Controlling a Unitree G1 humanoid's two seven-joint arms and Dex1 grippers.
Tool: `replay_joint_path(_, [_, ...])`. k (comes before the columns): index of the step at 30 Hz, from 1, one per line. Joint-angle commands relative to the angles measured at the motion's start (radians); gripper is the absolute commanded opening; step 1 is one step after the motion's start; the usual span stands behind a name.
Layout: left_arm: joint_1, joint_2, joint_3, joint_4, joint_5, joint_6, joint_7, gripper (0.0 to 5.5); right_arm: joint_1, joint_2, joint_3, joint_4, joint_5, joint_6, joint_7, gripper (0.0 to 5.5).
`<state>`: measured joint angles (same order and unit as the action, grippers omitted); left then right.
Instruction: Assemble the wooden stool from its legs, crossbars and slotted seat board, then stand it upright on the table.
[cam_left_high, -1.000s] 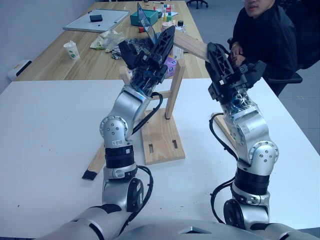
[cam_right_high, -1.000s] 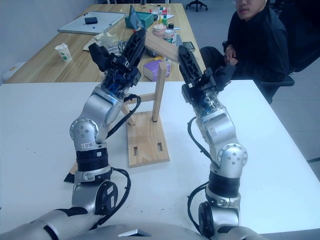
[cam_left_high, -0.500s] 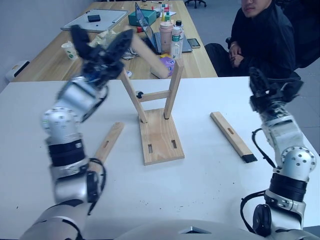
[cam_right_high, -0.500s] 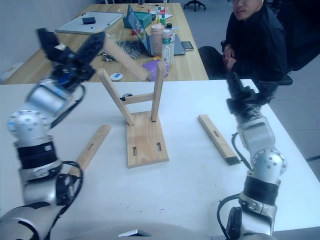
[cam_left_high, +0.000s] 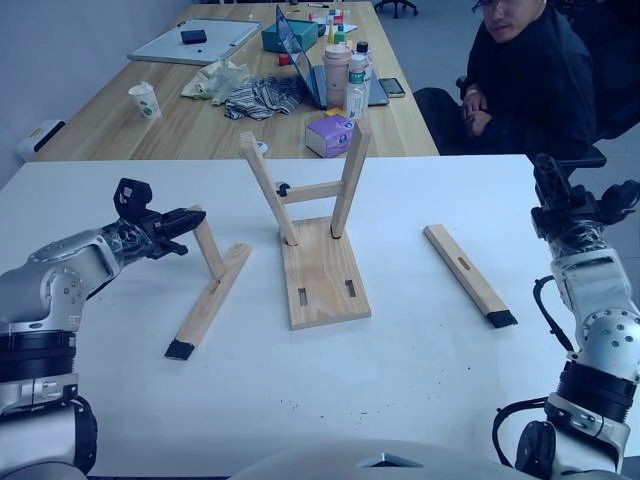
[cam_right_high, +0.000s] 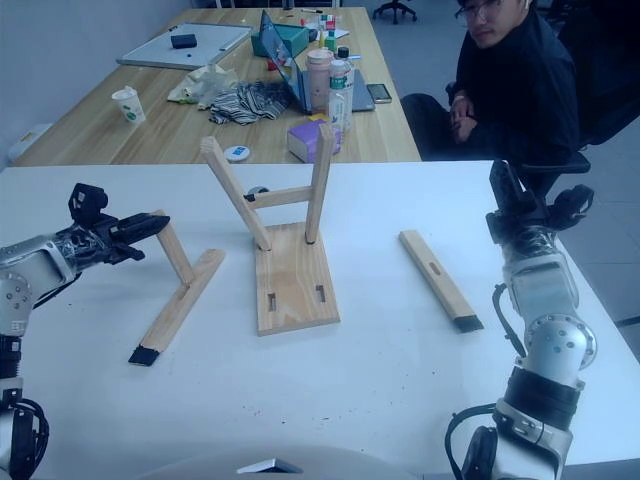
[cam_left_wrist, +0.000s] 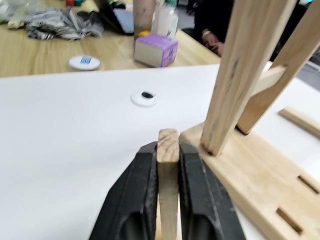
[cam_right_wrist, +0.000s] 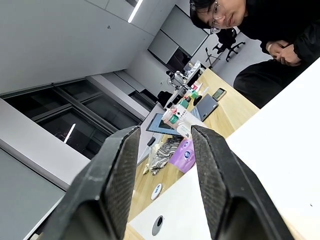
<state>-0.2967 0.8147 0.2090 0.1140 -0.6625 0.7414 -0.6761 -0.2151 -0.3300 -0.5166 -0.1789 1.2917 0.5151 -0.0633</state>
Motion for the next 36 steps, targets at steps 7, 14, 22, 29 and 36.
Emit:
replay_joint_path(7, [0.058,-0.025,0.016,-0.057,0.041,0.039,0.021,0.36,0.016,0.007,0.007,-0.007,-0.032,0.024,0.011,1.87])
replay_joint_path(14, [0.042,-0.013,0.067,-0.092,0.013,0.105,0.022,0.36,0.042,0.012,0.003,-0.023,-0.031,0.030,0.008,1.87])
replay_joint_path(22, [0.022,-0.016,0.058,-0.085,0.036,0.126,0.011,0.36,0.082,0.037,0.004,-0.061,-0.032,0.019,-0.004,1.87])
replay_joint_path(29, [0.035,-0.011,0.074,-0.088,0.039,0.135,0.010,0.36,0.093,0.037,0.001,-0.066,-0.036,0.024,-0.006,1.87])
replay_joint_path(36, [0.029,-0.012,0.069,-0.084,0.050,0.138,0.011,0.36,0.097,0.043,0.001,-0.067,-0.044,0.021,-0.005,1.87])
